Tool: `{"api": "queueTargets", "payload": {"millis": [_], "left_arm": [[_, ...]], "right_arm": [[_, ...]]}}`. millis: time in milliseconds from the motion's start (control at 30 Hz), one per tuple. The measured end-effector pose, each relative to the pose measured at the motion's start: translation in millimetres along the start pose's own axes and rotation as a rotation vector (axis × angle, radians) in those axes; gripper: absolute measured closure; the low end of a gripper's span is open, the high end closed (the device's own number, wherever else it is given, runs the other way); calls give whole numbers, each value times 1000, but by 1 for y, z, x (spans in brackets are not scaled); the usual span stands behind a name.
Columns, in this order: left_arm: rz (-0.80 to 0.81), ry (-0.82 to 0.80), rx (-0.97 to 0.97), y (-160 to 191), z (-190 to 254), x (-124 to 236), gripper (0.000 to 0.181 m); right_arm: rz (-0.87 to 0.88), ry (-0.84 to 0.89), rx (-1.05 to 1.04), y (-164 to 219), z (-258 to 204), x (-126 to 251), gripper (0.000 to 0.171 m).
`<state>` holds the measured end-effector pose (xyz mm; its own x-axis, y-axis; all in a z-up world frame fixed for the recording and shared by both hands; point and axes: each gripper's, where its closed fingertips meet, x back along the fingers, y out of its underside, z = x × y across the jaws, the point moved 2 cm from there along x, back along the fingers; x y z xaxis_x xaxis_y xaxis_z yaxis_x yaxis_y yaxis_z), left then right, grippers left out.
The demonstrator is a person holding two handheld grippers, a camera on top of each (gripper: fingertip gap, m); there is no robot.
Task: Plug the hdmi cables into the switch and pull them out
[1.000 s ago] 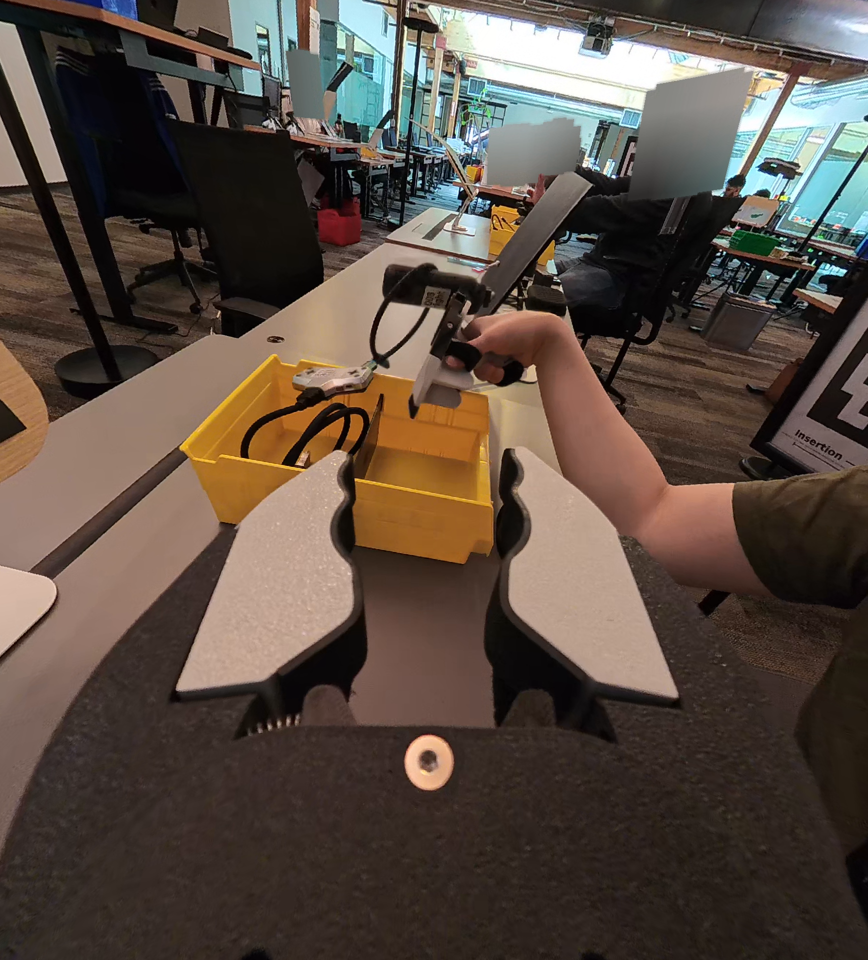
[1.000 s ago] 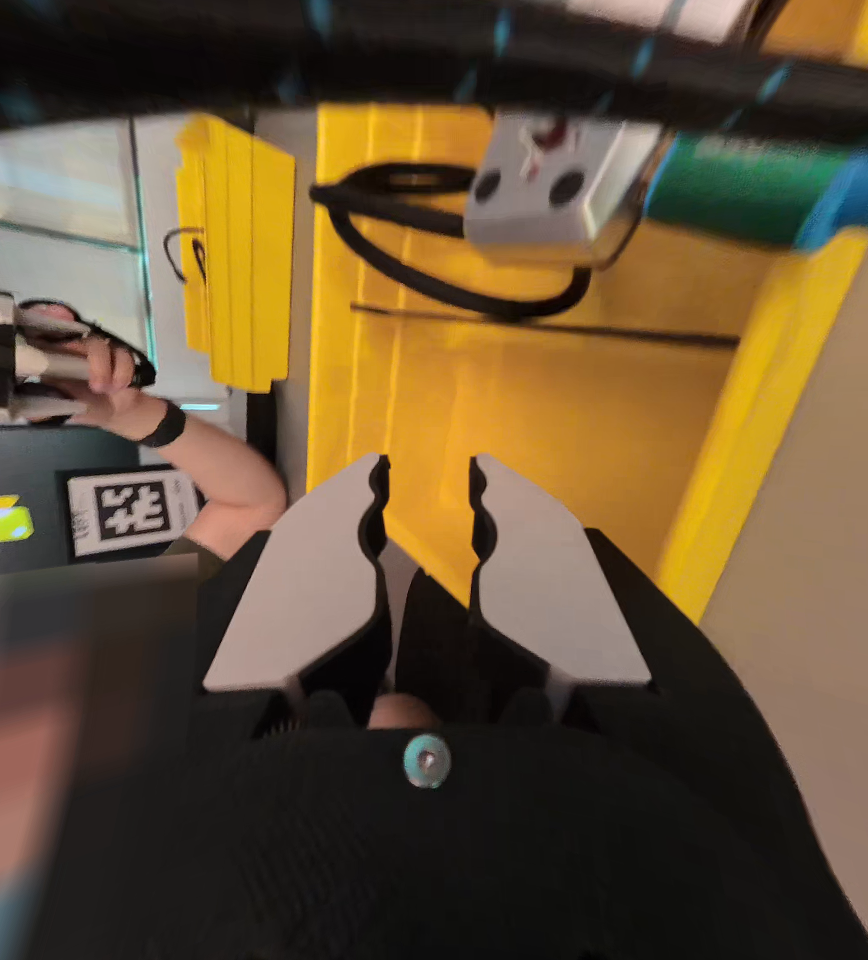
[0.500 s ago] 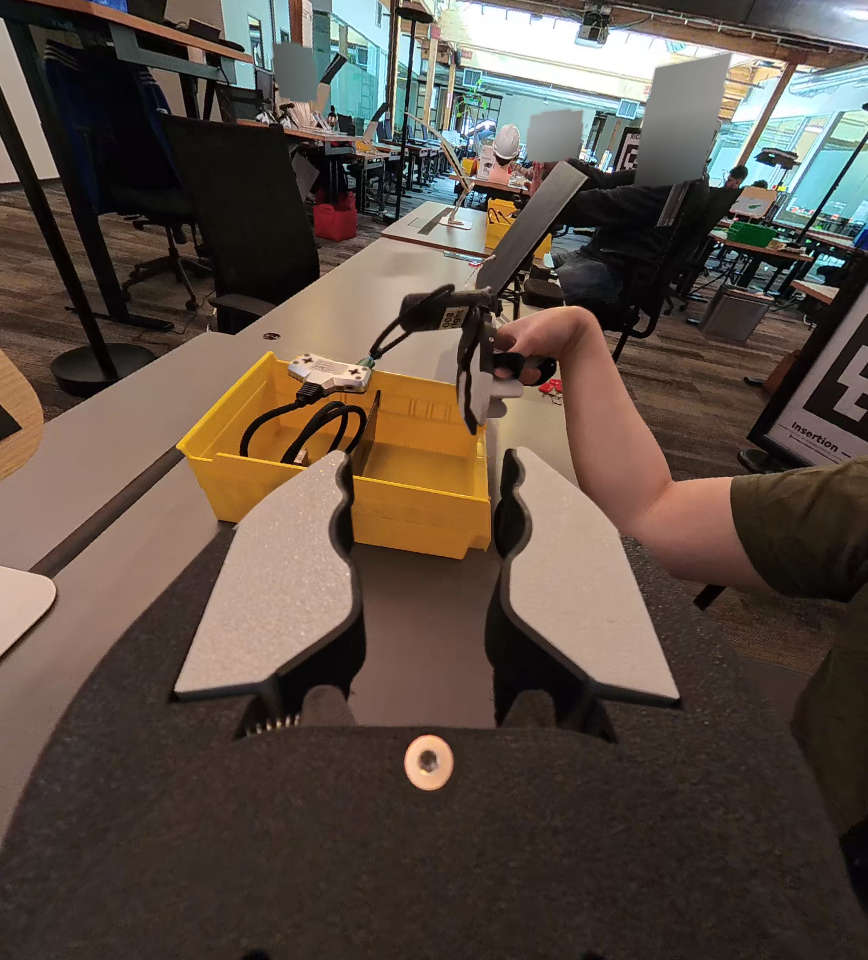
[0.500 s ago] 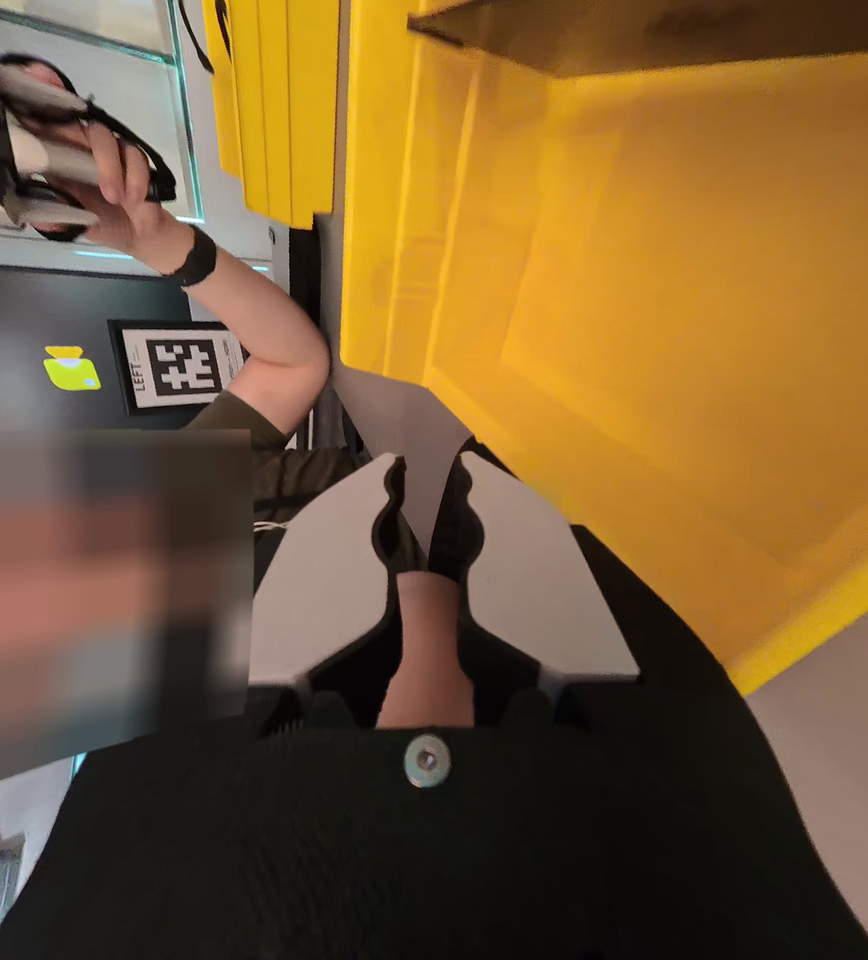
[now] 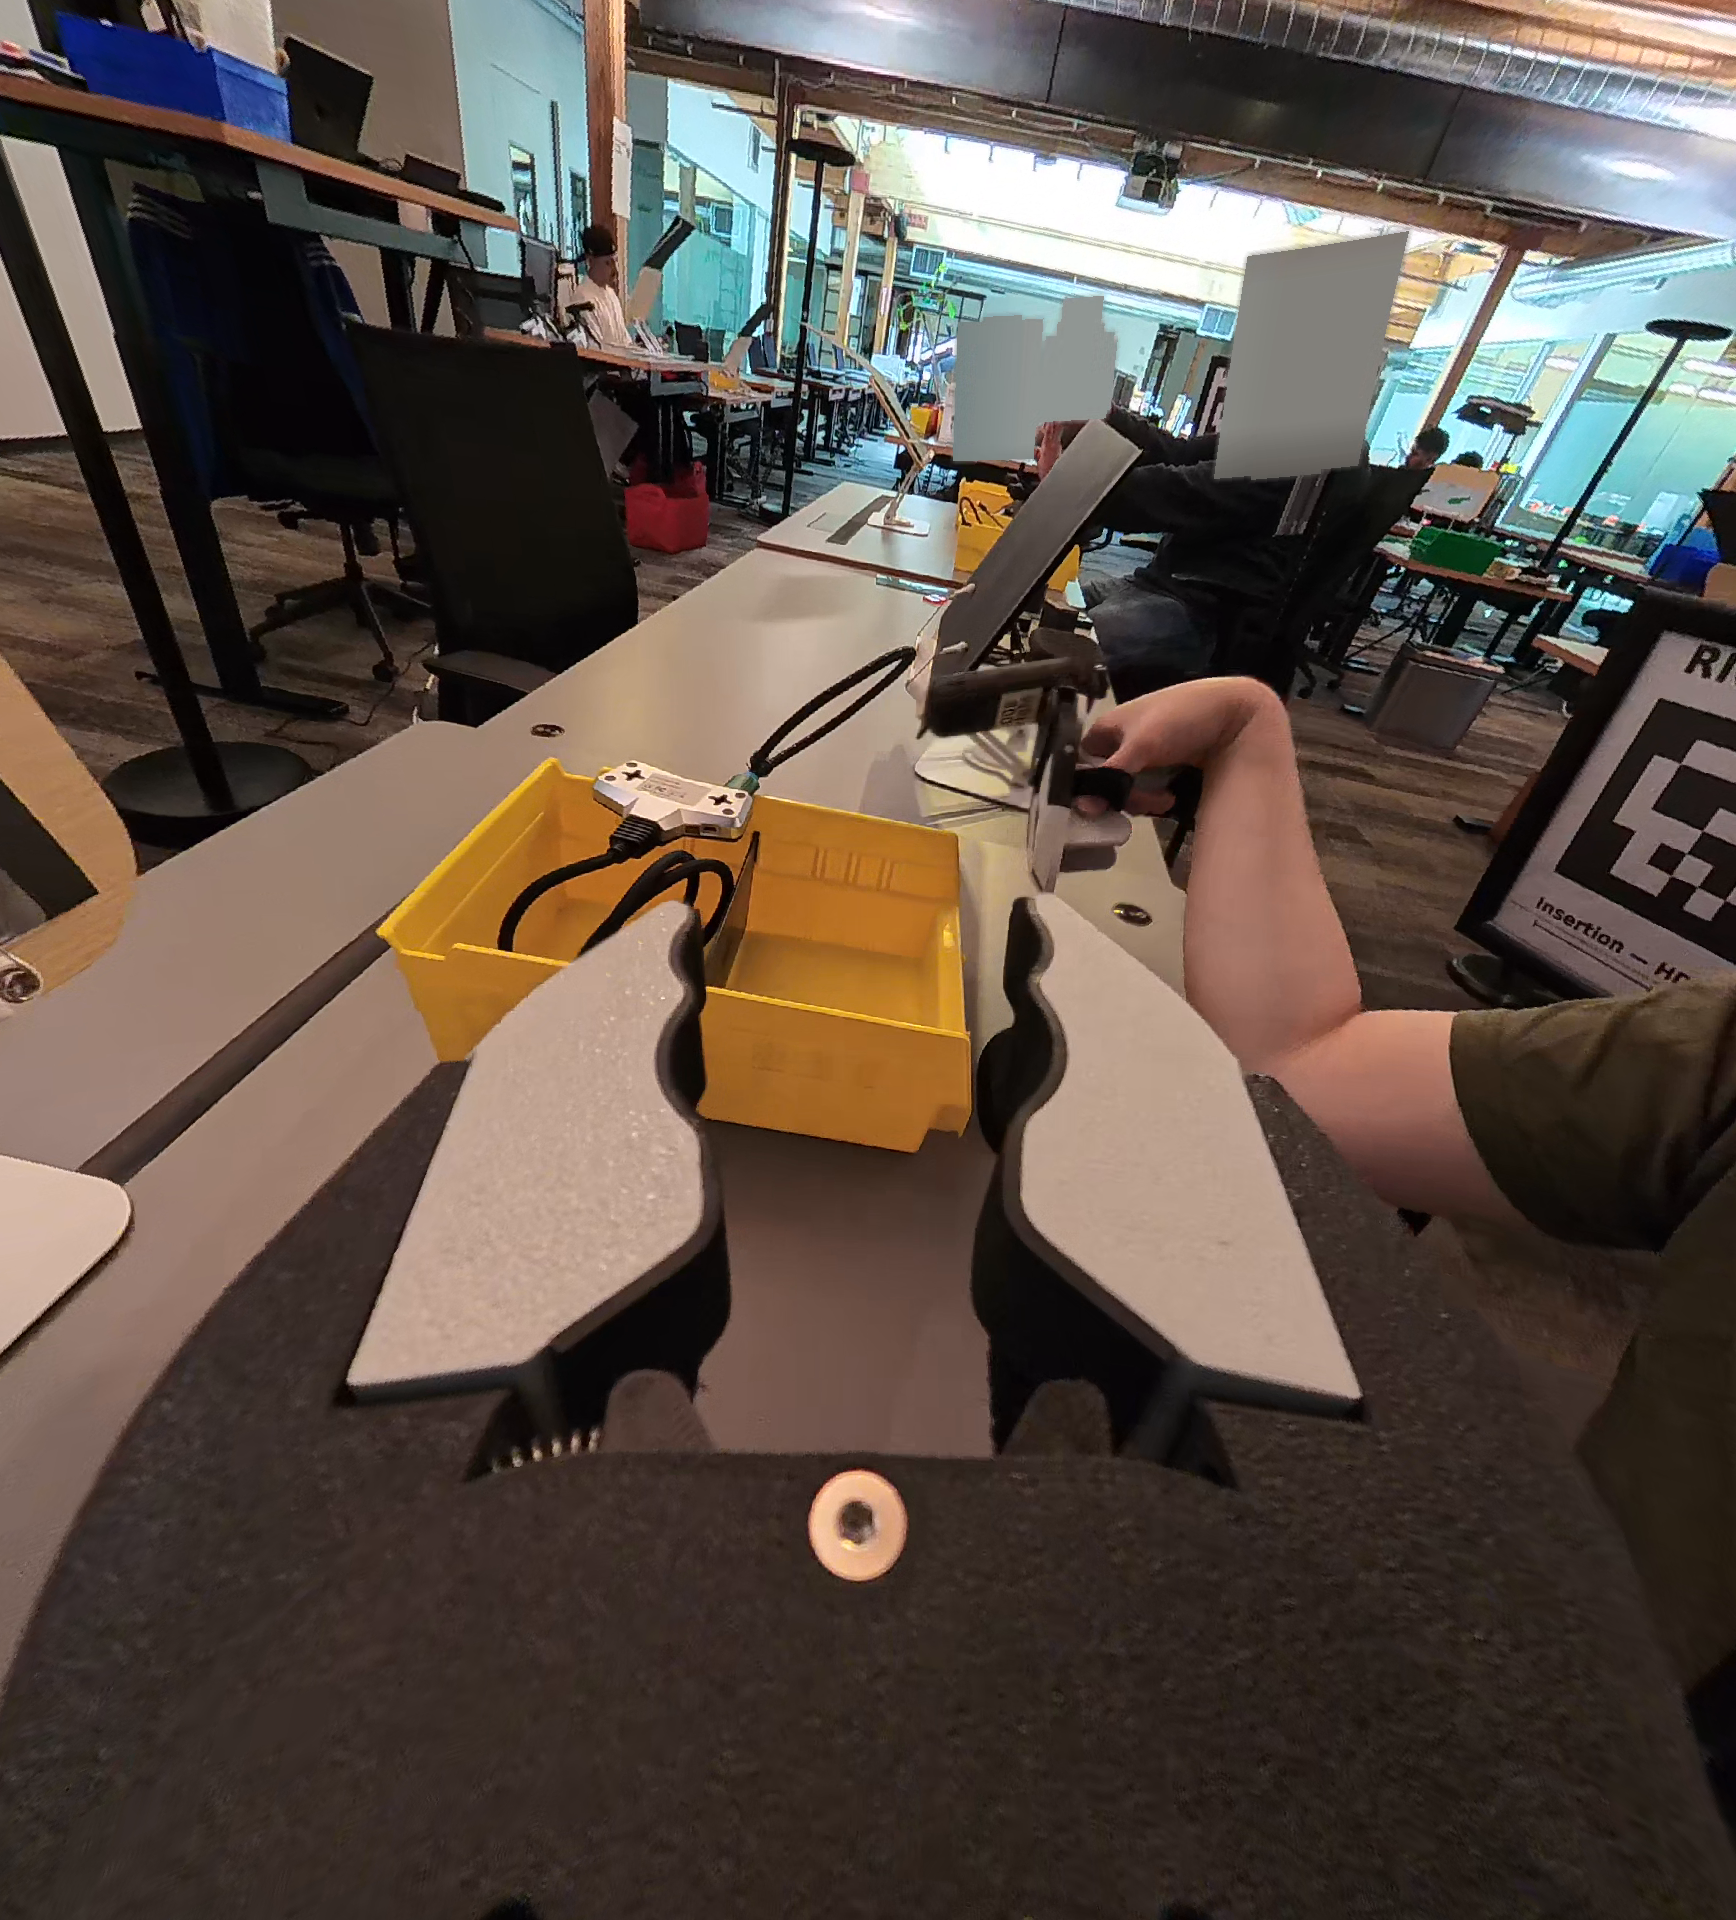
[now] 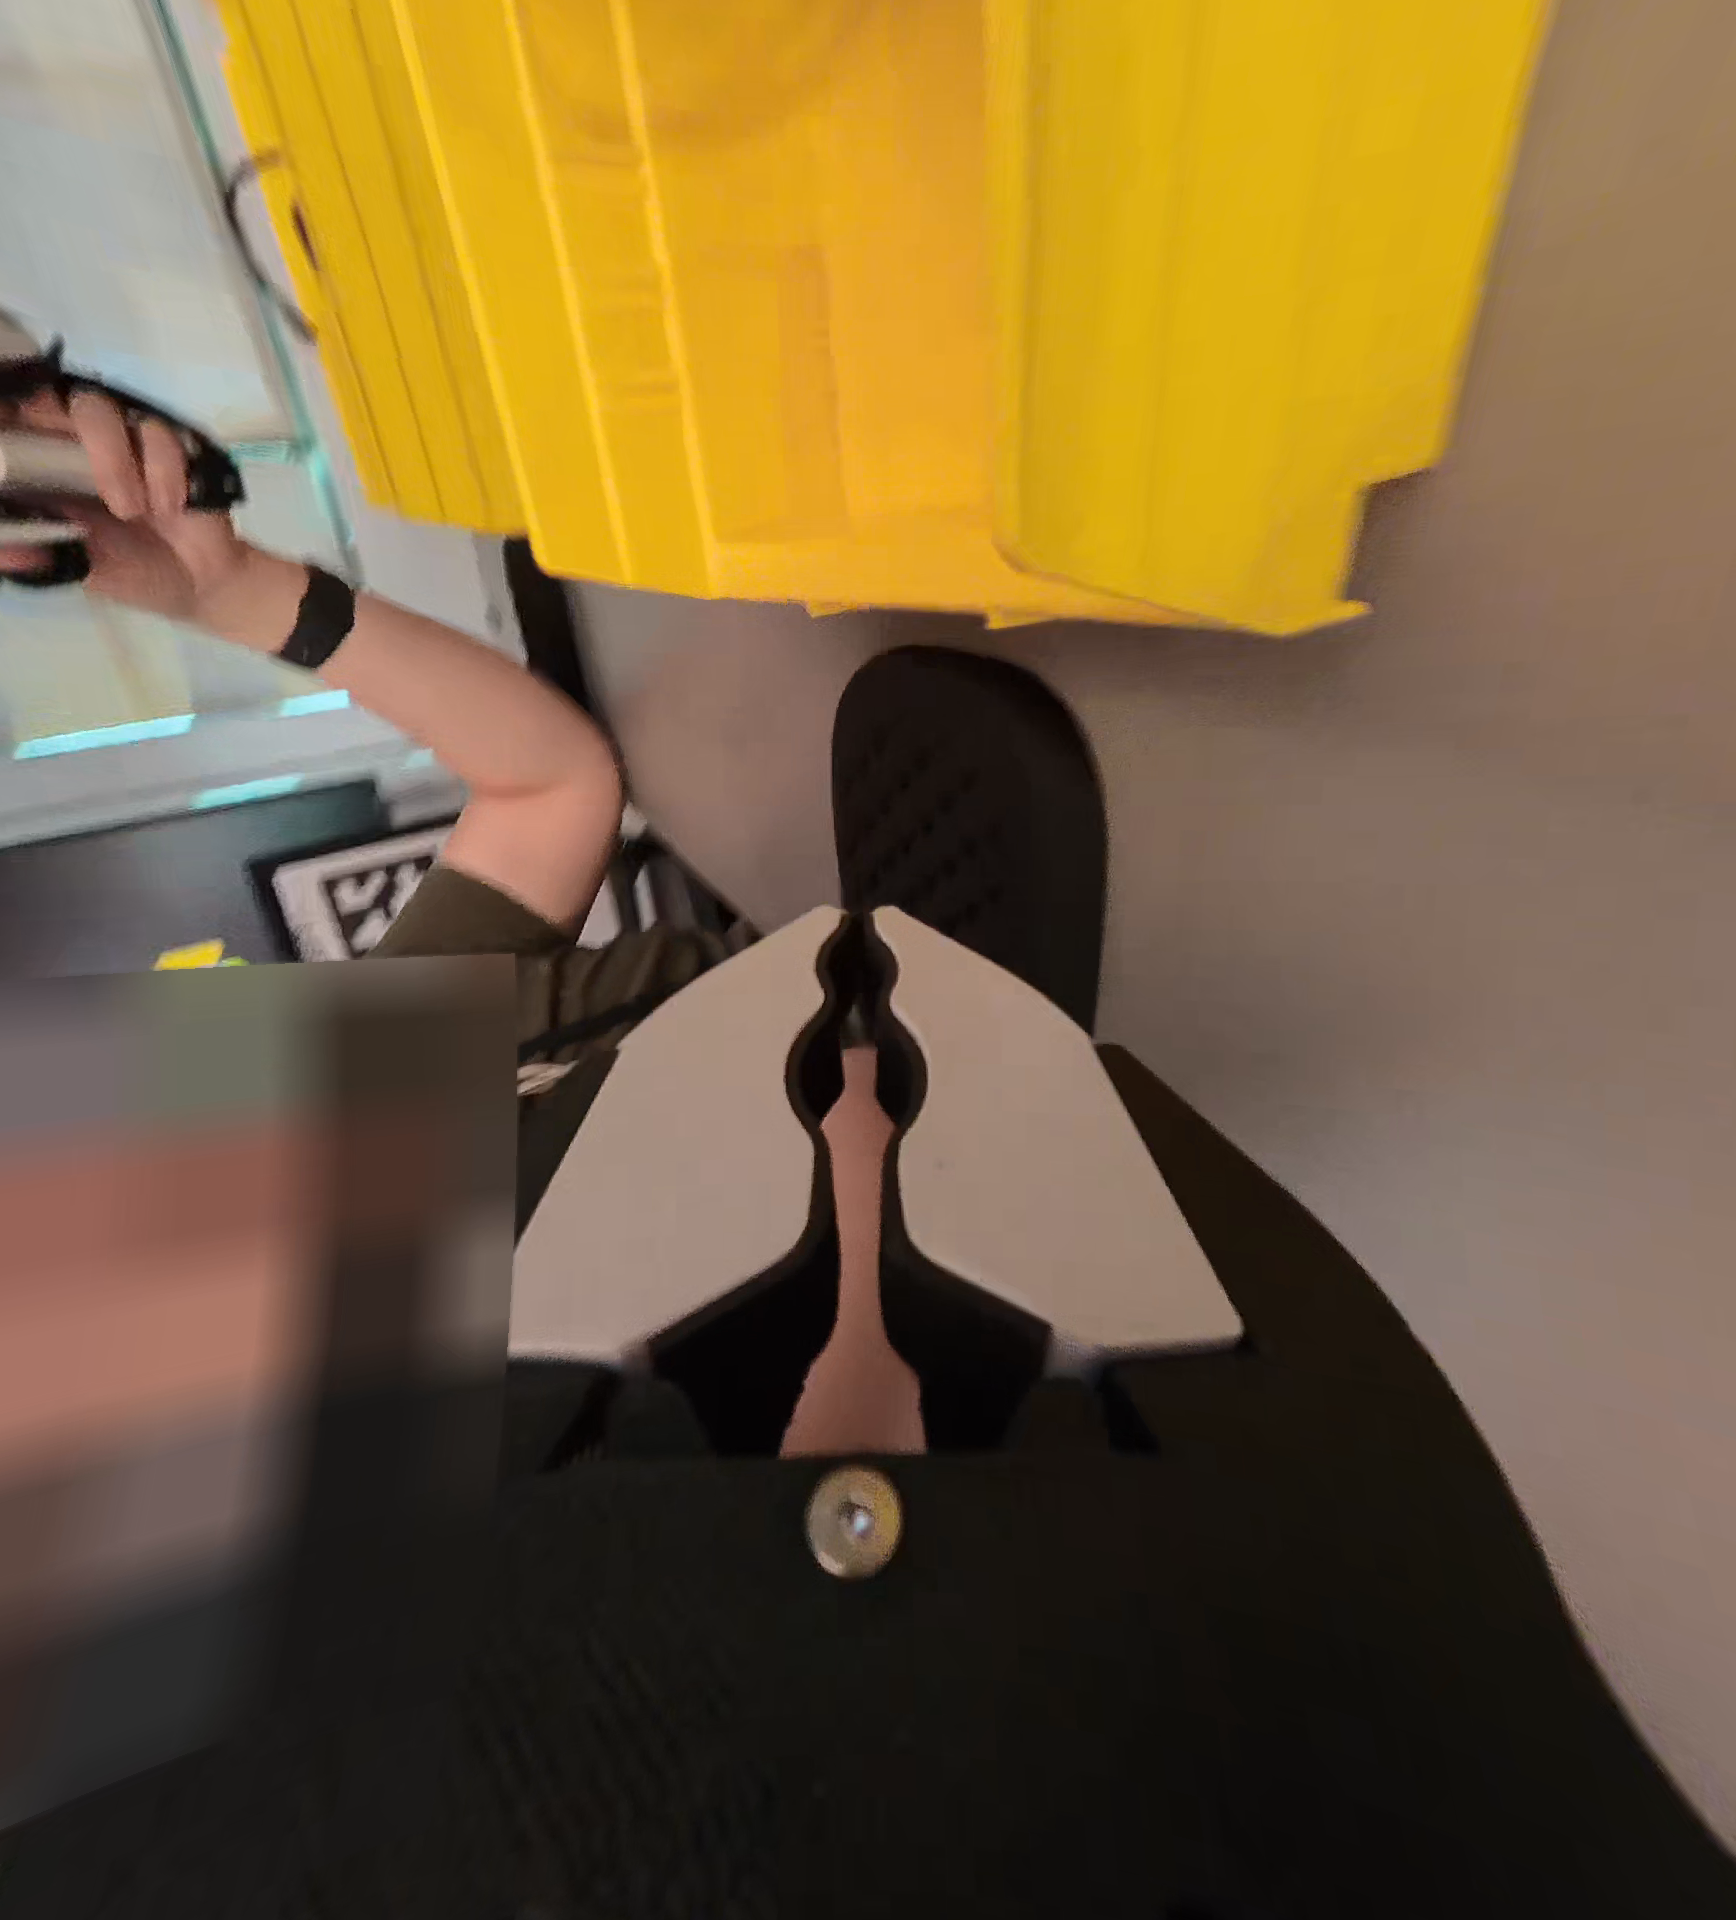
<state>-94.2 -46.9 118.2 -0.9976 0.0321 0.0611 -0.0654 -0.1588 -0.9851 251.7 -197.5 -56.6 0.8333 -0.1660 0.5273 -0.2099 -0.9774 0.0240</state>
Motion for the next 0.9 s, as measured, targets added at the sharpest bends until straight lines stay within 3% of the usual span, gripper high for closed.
{"api": "queueTargets", "payload": {"millis": [200,367,500,633,767,800,900], "left_arm": [[30,-9,-3,-5,0,7,127],[22,-8,-11,-5,2,5,127],[1,-5,-19,-1,3,0,126],[-11,3,-1,2,1,-2,124],[-16,5,5,3,-1,-3,124],[-15,6,5,3,0,-2,124],[-15,0,4,3,-1,-2,124]], "right_arm": [[404,268,276,-24,-25,66,170],[741,573,830,-74,-58,117,170],[936,965,1047,-103,-60,131,127],[972,1058,1122,-114,-58,130,113],[848,1115,928,-119,-11,134,133],[833,1071,903,-120,-4,132,147],[904,999,949,-126,-9,131,160]]}}
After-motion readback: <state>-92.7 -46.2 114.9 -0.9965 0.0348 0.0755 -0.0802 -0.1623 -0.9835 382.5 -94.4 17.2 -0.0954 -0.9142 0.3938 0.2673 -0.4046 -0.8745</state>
